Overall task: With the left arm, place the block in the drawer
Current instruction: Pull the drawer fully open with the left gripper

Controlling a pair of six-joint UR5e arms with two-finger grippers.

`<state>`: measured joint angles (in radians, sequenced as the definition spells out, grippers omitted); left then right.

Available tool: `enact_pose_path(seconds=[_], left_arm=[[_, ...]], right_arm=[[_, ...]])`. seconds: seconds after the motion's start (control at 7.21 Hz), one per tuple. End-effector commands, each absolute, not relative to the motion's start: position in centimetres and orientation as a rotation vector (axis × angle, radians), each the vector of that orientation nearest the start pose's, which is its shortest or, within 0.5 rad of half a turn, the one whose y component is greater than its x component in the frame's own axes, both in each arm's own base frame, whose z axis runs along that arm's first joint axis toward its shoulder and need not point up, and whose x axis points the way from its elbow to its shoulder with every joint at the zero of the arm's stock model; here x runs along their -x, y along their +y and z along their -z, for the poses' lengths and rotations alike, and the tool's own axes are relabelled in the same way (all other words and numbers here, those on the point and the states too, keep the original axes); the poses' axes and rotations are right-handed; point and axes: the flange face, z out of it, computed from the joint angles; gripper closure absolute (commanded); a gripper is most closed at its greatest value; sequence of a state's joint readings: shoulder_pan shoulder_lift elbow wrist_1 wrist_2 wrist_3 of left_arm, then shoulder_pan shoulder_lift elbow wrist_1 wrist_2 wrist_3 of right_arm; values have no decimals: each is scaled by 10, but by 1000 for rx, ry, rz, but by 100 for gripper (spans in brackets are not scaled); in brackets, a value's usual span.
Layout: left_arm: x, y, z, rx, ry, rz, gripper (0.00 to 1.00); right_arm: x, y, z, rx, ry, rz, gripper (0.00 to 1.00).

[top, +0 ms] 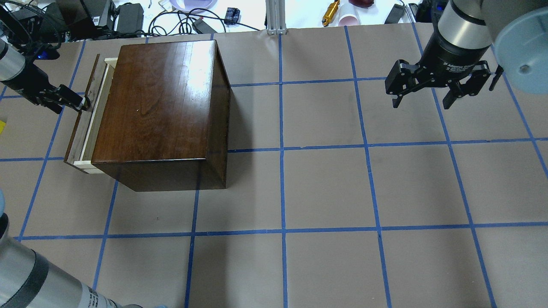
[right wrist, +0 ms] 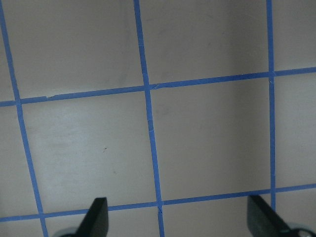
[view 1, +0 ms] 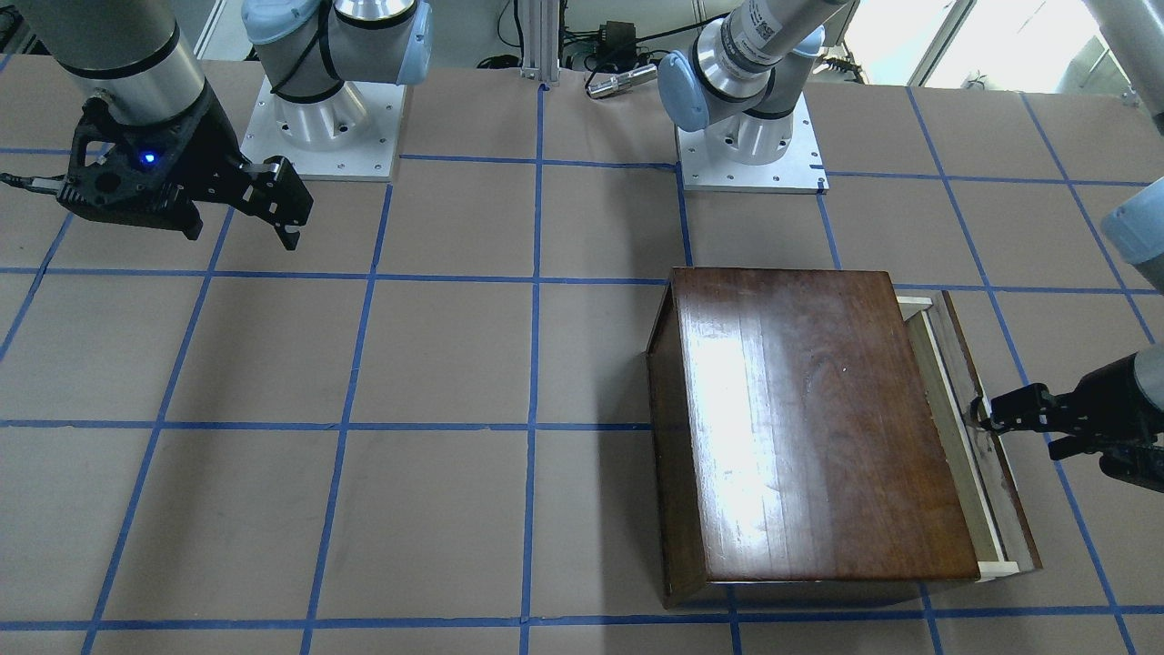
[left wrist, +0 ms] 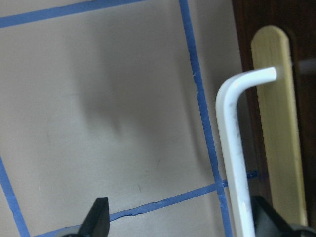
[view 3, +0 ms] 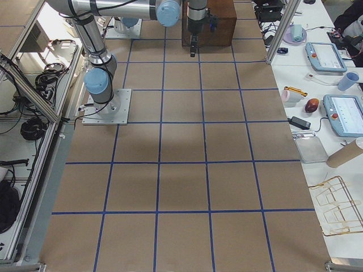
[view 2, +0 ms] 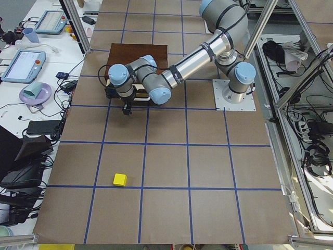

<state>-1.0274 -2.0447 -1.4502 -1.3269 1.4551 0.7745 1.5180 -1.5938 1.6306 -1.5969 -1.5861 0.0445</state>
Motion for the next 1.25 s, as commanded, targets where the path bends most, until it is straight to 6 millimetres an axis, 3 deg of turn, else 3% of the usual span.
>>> enact_pose_path(seconds=[0.0, 1.11], left_arm=[[-216, -635, -300, -384, 3269, -12, 0], [-241, -640, -299, -465, 3226, -19, 0]], right_arm=[[-107, -487, -472, -152, 3153, -17, 0], [-107, -487, -472, -152, 3153, -17, 0]])
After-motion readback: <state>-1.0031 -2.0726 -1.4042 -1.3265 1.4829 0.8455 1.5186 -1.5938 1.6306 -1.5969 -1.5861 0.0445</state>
